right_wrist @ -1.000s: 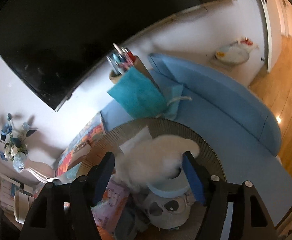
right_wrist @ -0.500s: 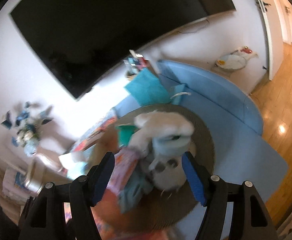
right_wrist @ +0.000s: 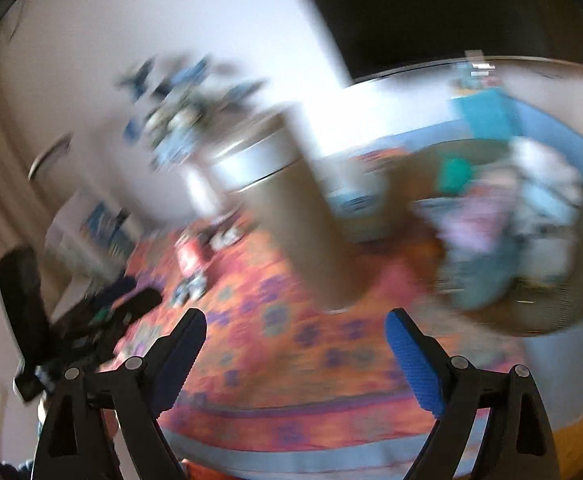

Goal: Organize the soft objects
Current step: 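Move both grippers back over the bed, then grasp the plaid bow with right gripper while left gripper grasps the pink bag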

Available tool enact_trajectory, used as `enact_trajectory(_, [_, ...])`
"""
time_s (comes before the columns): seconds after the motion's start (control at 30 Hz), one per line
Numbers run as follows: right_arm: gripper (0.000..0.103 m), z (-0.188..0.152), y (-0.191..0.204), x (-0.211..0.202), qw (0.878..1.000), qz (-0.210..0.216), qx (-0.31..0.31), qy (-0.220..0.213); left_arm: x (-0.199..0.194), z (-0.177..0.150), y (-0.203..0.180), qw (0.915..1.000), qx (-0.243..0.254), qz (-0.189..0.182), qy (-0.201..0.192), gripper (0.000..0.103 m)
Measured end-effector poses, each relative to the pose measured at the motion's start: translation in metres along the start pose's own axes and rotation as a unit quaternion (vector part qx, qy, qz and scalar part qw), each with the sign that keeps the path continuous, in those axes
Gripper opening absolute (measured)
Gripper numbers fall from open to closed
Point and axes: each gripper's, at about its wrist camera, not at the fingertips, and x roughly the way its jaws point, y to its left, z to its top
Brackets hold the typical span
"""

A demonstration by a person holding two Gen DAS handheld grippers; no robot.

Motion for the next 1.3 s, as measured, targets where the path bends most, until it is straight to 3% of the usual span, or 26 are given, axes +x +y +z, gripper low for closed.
enact_trajectory(0.1, [0.090, -0.004, 0.049, 0.041, 0.998, 0.022, -0.043, 0.040, 0.006, -0.007, 0.053, 0.9983, -0.036, 0.045, 0.011, 0.086])
enact_trajectory(0.27, [0.090, -0.006, 0.114, 0.115, 0.990, 0.006, -0.108, 0.090, 0.037, -0.025, 0.129, 0.9891, -0.067, 0.124, 0.043, 0.086])
enact_trajectory(0.43, [0.090, 0.000, 0.129, 0.182, 0.988, -0.045, -0.122, 0.086, 0.056, -0.046, 0.172, 0.9844, -0.116, 0.125, 0.043, 0.086])
enact_trajectory(0.47, [0.090, -0.001, 0.128, 0.191, 0.988, -0.048, -0.119, 0.085, 0.061, -0.049, 0.177, 0.9823, -0.131, 0.121, 0.058, 0.086])
enact_trajectory(0.57, [0.090, -0.011, 0.121, 0.216, 0.991, -0.045, -0.099, 0.081, 0.062, -0.050, 0.181, 0.9820, -0.144, 0.106, 0.061, 0.086])
enact_trajectory(0.63, [0.090, -0.012, 0.119, 0.227, 0.987, -0.067, -0.094, 0.108, 0.061, -0.052, 0.180, 0.9826, -0.141, 0.105, 0.059, 0.086])
enact_trajectory(0.73, [0.091, -0.010, 0.121, 0.220, 0.989, -0.067, -0.100, 0.086, 0.063, -0.054, 0.176, 0.9835, -0.132, 0.106, 0.063, 0.088])
enact_trajectory(0.83, [0.092, -0.012, 0.119, 0.225, 0.987, -0.078, -0.094, 0.102, 0.064, -0.055, 0.174, 0.9834, -0.131, 0.107, 0.066, 0.088])
enact_trajectory(1.07, [0.103, -0.021, 0.134, 0.232, 0.976, -0.113, -0.142, 0.121, 0.065, -0.055, 0.177, 0.9822, -0.139, 0.107, 0.069, 0.089])
enact_trajectory(1.3, [0.103, -0.024, 0.135, 0.234, 0.971, -0.127, -0.154, 0.128, 0.065, -0.055, 0.177, 0.9816, -0.141, 0.107, 0.073, 0.090])
